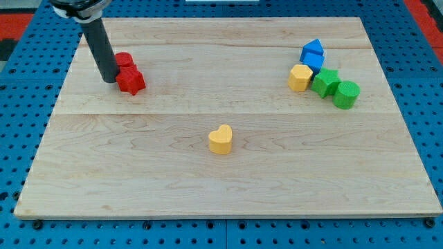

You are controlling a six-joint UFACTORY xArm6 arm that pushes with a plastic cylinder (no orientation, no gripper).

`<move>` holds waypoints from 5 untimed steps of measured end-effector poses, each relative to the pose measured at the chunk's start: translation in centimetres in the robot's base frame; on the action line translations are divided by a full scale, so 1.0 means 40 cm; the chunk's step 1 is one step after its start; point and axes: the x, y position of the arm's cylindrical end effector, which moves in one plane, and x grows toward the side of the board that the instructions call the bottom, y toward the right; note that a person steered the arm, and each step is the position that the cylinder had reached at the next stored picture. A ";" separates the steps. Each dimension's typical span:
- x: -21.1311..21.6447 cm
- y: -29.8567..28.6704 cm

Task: Push red star into the heart

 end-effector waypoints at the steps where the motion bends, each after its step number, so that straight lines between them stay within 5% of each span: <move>1: -0.076 -0.001; 2: -0.035 0.022; 3: 0.168 0.063; 4: 0.198 0.183; 5: 0.155 0.108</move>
